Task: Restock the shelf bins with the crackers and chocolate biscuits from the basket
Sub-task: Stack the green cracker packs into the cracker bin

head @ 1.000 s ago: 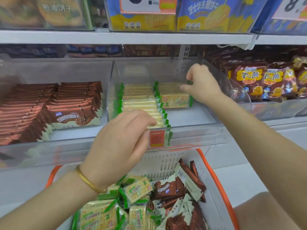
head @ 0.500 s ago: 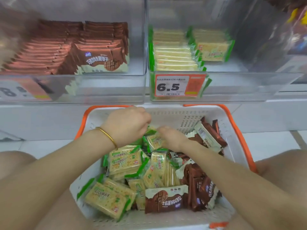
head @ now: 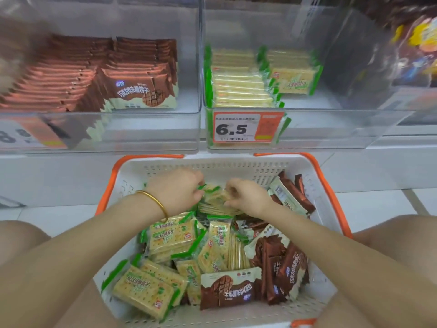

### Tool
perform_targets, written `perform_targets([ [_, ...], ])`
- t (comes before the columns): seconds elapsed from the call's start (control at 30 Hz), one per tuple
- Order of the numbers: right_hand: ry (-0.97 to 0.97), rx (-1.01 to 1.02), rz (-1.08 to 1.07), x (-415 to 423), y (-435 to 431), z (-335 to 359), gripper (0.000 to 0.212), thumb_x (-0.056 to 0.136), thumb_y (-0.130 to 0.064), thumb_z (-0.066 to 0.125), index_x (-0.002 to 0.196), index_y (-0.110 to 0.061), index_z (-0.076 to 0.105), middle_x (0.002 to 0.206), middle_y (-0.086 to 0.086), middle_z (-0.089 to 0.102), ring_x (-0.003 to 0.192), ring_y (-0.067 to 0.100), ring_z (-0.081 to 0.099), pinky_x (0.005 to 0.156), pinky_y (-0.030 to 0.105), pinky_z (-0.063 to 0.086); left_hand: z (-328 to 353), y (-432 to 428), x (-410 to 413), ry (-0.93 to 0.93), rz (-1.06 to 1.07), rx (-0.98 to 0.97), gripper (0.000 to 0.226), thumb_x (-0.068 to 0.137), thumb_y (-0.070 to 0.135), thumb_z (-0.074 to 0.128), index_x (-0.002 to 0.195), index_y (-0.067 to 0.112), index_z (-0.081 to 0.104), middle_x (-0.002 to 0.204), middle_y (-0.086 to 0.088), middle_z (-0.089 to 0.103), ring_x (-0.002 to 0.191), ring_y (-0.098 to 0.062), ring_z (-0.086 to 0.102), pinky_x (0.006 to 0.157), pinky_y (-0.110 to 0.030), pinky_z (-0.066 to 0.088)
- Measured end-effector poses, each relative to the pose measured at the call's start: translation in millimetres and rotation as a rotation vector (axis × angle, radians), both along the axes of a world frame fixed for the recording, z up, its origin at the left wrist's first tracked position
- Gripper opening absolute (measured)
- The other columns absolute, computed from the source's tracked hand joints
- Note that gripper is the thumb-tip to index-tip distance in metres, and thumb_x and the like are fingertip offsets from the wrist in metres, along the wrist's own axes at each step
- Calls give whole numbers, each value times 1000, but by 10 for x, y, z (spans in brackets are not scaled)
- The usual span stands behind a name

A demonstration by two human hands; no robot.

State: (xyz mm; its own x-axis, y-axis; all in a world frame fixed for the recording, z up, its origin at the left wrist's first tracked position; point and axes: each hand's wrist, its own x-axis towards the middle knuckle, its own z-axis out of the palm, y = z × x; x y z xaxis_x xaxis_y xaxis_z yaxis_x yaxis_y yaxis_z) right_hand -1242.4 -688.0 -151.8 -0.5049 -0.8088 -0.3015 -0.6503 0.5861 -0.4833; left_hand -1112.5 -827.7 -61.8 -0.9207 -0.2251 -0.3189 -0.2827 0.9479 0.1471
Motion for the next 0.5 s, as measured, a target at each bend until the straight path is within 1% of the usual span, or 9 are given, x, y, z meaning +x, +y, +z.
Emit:
perform_targets([
  [0.03,-221,-87,-170,49,83,154,29,83,-22,72,93,-7,50,87,5,56,85,26,60,64,30,48,4,22,11,-26,57,66,34,96,39,46,120,16,53,119,-3,59,105,-19,56,89,-34,46],
  [0.07,-489,-182,-338,110,172,307,30,83,-17,72,97,-1,51,91,10,61,87,27,65,65,32,55,11,46,25,-53,107,141,39,94,42,49,121,14,52,120,-4,59,105,-19,56,91,-34,46],
  [0.13,-946,-325,-552,238,370,592,29,86,-9,68,105,3,51,104,17,66,90,26,69,71,36,60,53,126,60,-88,176,330,47,90,45,56,124,14,49,123,-3,58,106,-17,57,92,-33,47],
  [0.2,-1194,-429,-624,348,537,818,30,86,-9,65,111,-1,52,108,15,68,94,27,69,75,37,60,121,230,82,-51,222,604,39,87,37,63,119,19,50,121,1,60,101,-13,62,90,-33,51],
  [0.27,-1318,-496,-622,399,671,990,44,81,-13,66,121,0,52,112,17,69,100,30,68,80,38,59,231,333,78,33,255,830,22,86,24,66,104,23,53,110,-1,66,91,-15,68,84,-39,56],
  [0.33,-1308,-539,-614,391,801,1112,46,79,-16,65,121,0,53,112,18,68,102,31,67,82,39,58,344,402,56,101,258,906,18,86,16,65,100,20,56,99,0,71,85,-19,70,80,-45,56],
  [0.4,-1153,-614,-672,343,931,1210,46,78,-21,66,119,-3,52,114,20,66,99,30,68,79,38,59,461,437,19,139,224,896,17,86,13,65,101,19,59,97,1,71,87,-20,70,79,-45,57],
  [0.43,-1012,-662,-708,295,1002,1250,51,75,-24,68,119,-5,50,117,20,64,97,29,69,78,37,59,525,443,-5,149,195,885,18,86,12,64,102,19,59,98,1,71,88,-20,70,78,-44,57],
  [0.5,-592,-715,-711,184,1117,1360,55,71,-27,72,120,-15,49,118,8,60,95,18,67,79,32,58,665,446,-63,149,114,823,19,87,16,64,105,22,60,100,4,70,90,-15,68,79,-37,56],
])
